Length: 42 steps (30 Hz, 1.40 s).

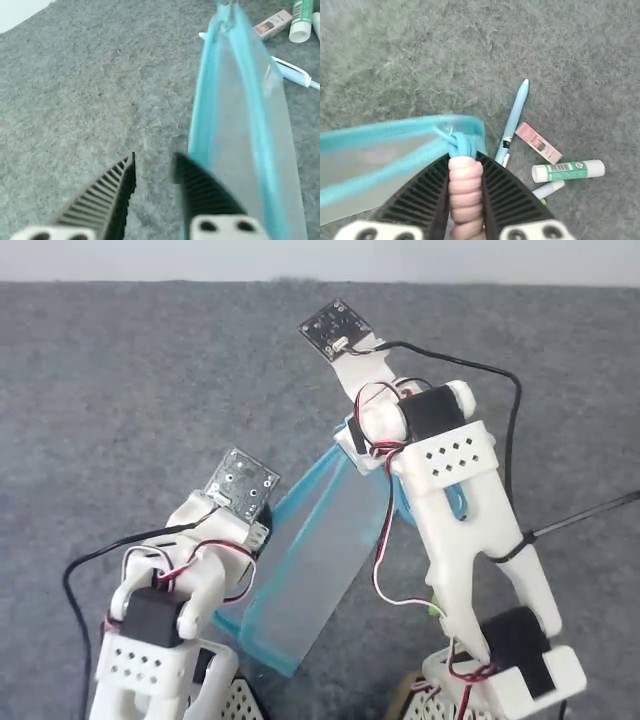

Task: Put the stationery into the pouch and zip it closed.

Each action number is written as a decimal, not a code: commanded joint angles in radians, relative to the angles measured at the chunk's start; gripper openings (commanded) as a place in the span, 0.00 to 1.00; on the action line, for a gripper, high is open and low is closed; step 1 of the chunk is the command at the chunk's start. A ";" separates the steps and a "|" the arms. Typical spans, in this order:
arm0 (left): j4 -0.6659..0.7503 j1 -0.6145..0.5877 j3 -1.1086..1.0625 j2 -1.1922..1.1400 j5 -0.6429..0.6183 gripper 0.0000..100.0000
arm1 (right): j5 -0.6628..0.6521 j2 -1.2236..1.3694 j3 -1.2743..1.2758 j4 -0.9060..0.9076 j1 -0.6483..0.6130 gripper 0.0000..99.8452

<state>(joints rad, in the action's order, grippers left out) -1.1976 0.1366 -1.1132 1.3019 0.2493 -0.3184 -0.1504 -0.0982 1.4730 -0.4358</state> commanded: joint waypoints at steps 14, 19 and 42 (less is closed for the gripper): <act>-0.137 0.043 0.202 0.011 0.008 0.25 | -0.026 -0.516 0.506 -0.216 0.053 0.01; -0.229 0.189 0.269 0.009 0.002 0.25 | -0.023 -0.526 0.509 -0.196 0.053 0.01; -0.118 0.176 0.074 0.009 0.012 0.25 | -0.021 -0.694 0.615 -0.136 0.053 0.01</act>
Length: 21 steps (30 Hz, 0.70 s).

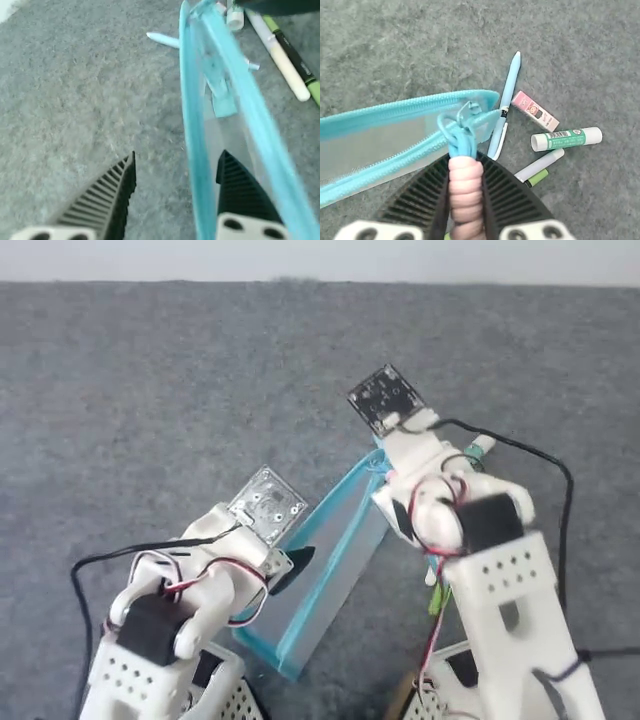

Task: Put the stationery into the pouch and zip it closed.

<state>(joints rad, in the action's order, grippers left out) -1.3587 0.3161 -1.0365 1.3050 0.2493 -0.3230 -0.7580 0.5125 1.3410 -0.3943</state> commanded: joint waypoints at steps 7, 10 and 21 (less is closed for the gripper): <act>0.100 0.003 -0.064 0.009 0.012 0.07 | -0.017 -0.111 0.025 -0.004 0.010 0.01; 0.110 0.003 -0.068 0.009 0.012 0.01 | -0.015 -0.111 0.025 -0.004 0.007 0.01; 0.110 0.003 -0.013 0.009 0.012 0.07 | -0.009 -0.124 0.044 0.004 0.010 0.01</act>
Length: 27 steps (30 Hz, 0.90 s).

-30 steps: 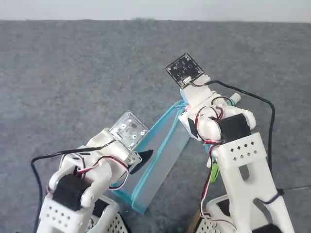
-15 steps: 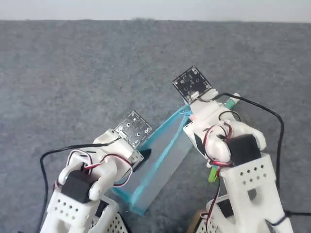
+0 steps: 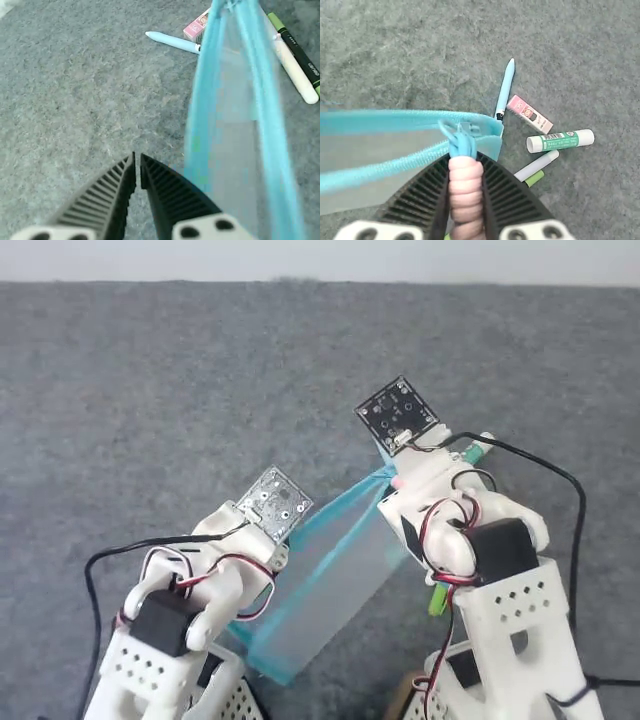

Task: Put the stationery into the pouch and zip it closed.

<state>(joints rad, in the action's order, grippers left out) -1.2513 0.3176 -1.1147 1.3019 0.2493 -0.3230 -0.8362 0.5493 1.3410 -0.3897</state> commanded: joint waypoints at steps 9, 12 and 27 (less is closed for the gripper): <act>-0.242 0.002 0.400 0.009 0.006 0.26 | -0.031 -0.387 0.333 -0.168 0.004 0.01; -0.278 0.003 0.415 0.008 0.006 0.26 | -0.031 -0.507 0.400 -0.157 0.007 0.01; -0.250 0.138 0.160 0.009 0.012 0.22 | -0.038 -0.634 0.462 -0.082 0.008 0.01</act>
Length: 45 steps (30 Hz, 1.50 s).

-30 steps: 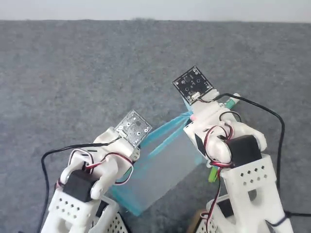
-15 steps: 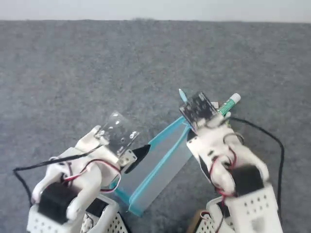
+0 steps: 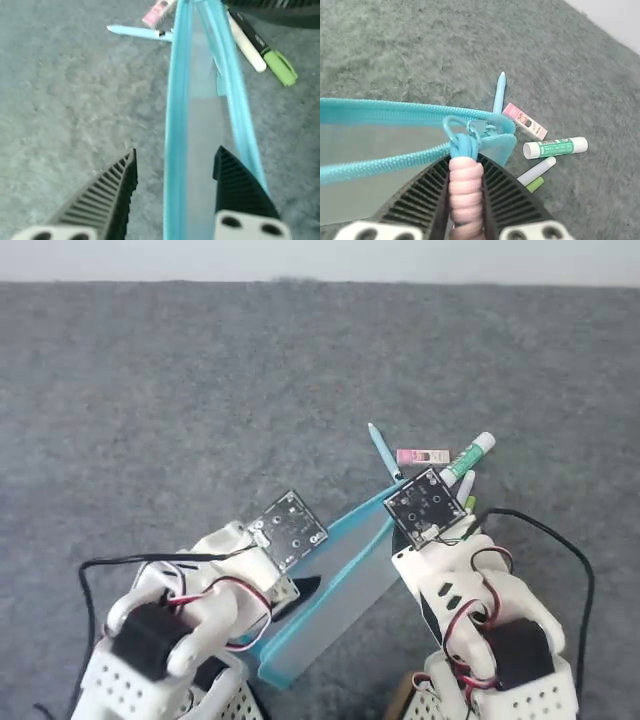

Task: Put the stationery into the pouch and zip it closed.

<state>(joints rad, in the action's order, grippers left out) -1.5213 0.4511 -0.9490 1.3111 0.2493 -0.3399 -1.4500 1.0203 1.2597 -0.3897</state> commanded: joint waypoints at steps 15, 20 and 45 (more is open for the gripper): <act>0.028 0.011 -0.045 0.000 0.132 0.01 | -0.015 -0.022 -0.009 -0.010 0.008 0.01; 0.026 0.011 -0.036 0.002 0.141 0.01 | -0.015 -0.022 -0.009 -0.010 0.008 0.01; 0.025 0.222 -0.079 0.000 0.144 0.05 | -0.098 -0.206 0.118 0.067 0.320 0.24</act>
<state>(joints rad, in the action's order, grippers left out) -1.5075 0.6490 -1.0119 1.3142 0.3813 -0.4289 -1.6510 1.1462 1.3226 -0.0905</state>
